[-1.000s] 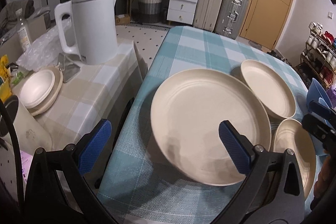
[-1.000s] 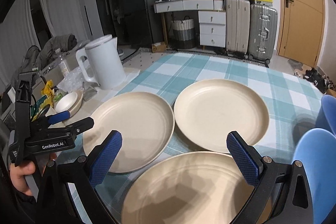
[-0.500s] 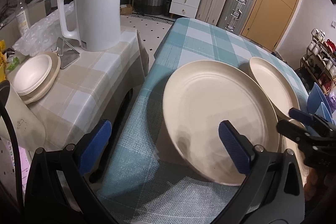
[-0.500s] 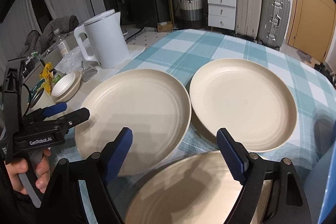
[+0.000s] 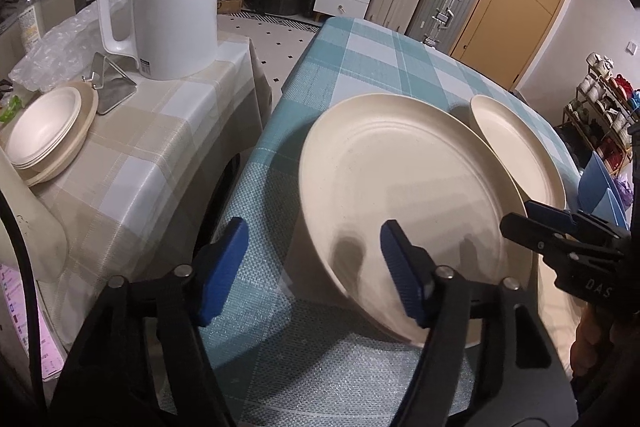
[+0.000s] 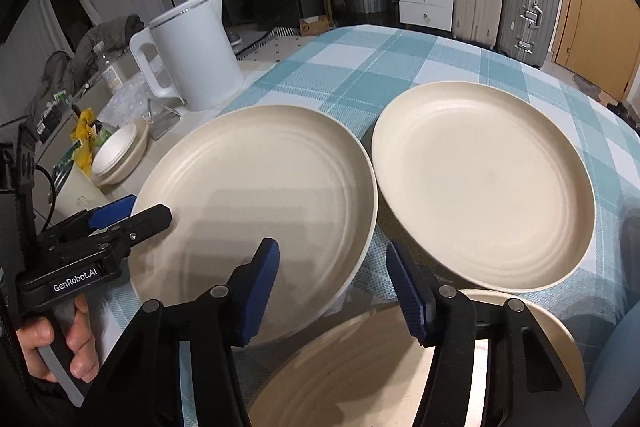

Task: Organize plates and bowls

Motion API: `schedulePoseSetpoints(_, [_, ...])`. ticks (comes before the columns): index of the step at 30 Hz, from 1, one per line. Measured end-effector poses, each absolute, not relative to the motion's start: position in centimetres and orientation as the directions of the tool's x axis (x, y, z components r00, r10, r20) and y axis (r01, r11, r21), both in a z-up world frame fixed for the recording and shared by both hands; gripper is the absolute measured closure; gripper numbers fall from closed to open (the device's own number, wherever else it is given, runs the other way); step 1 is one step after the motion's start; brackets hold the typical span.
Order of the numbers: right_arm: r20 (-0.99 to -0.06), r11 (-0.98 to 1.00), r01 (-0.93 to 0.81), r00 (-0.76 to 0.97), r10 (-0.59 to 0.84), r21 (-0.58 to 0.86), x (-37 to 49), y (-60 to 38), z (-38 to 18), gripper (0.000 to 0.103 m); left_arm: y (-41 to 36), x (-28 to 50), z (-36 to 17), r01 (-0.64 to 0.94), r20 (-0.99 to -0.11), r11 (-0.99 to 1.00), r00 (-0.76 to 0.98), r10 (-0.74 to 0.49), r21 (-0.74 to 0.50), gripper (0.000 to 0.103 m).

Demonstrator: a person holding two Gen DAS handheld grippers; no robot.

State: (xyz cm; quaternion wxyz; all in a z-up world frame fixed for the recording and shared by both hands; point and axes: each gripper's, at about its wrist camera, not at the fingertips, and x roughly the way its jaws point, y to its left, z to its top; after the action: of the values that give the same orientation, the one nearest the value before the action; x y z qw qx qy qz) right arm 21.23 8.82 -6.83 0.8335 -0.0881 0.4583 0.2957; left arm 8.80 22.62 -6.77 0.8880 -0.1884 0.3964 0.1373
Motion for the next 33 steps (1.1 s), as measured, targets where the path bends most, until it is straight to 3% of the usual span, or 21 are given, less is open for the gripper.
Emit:
schedulePoseSetpoints(3, [-0.820,0.815,-0.567,0.406,0.403,0.120,21.35,8.98,-6.89,0.051,22.61,8.84,-6.83,-0.389,-0.755,0.891,0.650,0.087,-0.233,0.047])
schedulePoseSetpoints(7, [-0.837,0.828,-0.550,0.400,0.375,0.108,21.81,9.15,-7.34,0.066,22.52,8.79,-6.89,-0.387,-0.755,0.895,0.649,0.093,-0.222,0.053])
schedulePoseSetpoints(14, [-0.844,0.842,-0.535,0.418,0.335,0.069,21.93,9.26,-7.54,0.082,22.07,8.94,-6.97,-0.357,-0.754,0.907,0.653,0.071,-0.224,0.085])
schedulePoseSetpoints(33, [-0.838,0.849,-0.529,0.461,0.292,0.005,21.20,9.39,-7.33,0.085,21.68,8.46,-6.25,-0.353,-0.746,0.917,0.659,0.101,-0.188,0.085])
